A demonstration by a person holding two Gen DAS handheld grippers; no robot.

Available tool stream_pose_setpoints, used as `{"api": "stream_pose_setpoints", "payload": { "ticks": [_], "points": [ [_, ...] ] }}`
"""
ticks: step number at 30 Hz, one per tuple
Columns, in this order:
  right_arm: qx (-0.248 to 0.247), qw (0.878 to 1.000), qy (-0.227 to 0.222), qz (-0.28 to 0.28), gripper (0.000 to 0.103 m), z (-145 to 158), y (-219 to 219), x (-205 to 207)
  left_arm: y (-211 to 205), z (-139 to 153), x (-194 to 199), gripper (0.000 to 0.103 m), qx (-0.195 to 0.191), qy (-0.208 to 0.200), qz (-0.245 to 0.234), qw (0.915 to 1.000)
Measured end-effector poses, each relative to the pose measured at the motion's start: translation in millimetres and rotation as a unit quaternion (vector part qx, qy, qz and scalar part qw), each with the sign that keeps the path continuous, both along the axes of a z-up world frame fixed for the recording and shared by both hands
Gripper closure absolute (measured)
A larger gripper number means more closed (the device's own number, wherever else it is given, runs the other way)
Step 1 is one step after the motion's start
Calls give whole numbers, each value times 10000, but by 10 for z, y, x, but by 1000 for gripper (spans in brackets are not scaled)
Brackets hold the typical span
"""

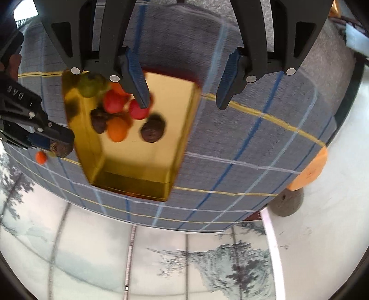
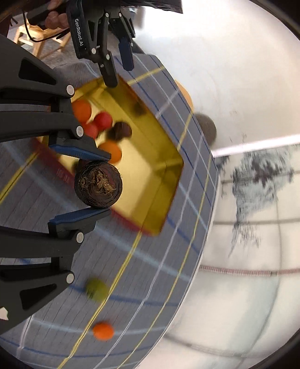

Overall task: Organize fruits
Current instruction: 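Lower the brown fruit into the tin and open the right gripper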

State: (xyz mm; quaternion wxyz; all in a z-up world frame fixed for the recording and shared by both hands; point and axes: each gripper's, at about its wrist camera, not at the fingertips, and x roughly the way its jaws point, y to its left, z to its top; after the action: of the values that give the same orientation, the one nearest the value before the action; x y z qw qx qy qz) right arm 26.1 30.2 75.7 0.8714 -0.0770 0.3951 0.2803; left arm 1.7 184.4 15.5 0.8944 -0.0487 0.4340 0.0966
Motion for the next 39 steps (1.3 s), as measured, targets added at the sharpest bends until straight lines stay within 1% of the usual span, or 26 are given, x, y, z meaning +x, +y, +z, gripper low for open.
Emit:
{"api": "stream_pose_setpoints", "payload": {
  "ticks": [6,11,17,21,28,39],
  "points": [
    [-213,9993,146,288,66,-162,356,-35,211,-10,-104,42,84,41,316,9995],
    [-337,9987,223,323,66,-264,532,-32,310,-59,-127,42,51,130,441,9989],
    [-520,9981,162,274,65,-308,575,0,330,-87,-143,42,7,177,453,9988],
    [-559,9979,212,242,65,-340,579,7,335,-104,-147,42,-9,188,448,9988],
    [-502,9982,258,207,65,-356,558,-15,316,-128,-149,42,-56,188,443,9988],
    [-470,9984,262,177,65,-358,545,-24,302,-89,-157,42,-33,138,410,9991]
  ]
}}
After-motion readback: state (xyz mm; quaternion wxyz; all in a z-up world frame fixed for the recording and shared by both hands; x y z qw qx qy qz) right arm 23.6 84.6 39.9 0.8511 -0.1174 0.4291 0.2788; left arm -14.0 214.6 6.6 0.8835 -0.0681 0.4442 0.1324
